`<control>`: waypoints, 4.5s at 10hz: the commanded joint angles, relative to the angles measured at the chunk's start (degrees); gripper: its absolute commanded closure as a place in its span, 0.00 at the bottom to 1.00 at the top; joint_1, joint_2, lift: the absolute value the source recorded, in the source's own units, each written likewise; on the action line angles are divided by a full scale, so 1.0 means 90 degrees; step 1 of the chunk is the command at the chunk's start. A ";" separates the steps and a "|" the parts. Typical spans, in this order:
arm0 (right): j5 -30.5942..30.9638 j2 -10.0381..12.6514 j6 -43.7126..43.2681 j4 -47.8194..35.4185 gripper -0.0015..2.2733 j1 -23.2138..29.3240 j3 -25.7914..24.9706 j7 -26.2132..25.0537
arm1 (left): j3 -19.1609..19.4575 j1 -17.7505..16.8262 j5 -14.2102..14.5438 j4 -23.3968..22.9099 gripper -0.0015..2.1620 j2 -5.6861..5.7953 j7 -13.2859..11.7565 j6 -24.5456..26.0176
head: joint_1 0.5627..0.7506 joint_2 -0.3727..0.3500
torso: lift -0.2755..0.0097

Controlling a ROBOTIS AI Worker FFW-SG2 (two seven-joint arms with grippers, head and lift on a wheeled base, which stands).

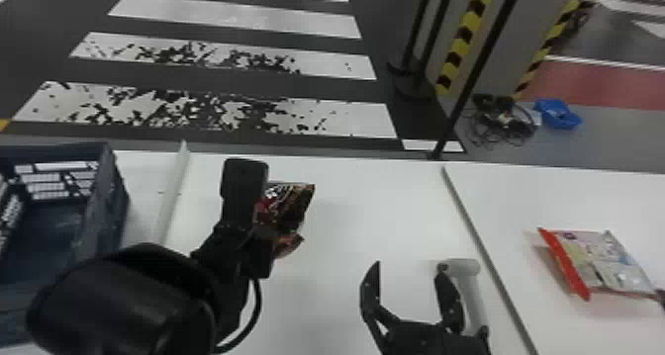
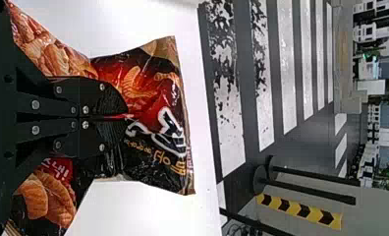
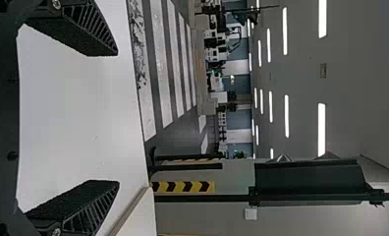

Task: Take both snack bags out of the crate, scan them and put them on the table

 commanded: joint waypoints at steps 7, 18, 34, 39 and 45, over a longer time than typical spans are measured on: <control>-0.0027 0.0010 0.0019 0.0095 0.02 -0.0078 -0.0042 0.0003 | -0.0721 0.0395 0.0558 0.0783 0.54 -0.0025 0.0962 -0.1023 | 0.70 0.11 | 0.64; -0.0017 0.0000 -0.0001 0.0065 0.02 -0.0088 0.0153 0.0042 | 0.0656 0.1254 -0.0106 -0.0985 0.01 0.0785 0.0103 -0.2195 | 0.70 0.29 | 0.64; -0.2390 0.0029 0.6855 -0.2317 0.08 -0.0332 -0.0902 0.2005 | 0.2678 0.4487 -0.1112 -0.0448 0.01 0.1908 -0.1811 -0.9051 | 0.70 0.69 | 0.64; -0.2937 0.0260 0.8339 -0.2474 0.08 -0.0654 -0.1400 0.2493 | 0.2756 0.4682 -0.0848 -0.0106 0.02 0.1879 -0.1938 -0.9461 | 0.70 0.79 | 0.64; -0.2947 0.0260 0.8632 -0.1937 0.08 -0.1103 -0.1380 0.2728 | 0.2717 0.4604 -0.0721 0.0138 0.02 0.1869 -0.1948 -0.9422 | 0.70 0.83 | 0.64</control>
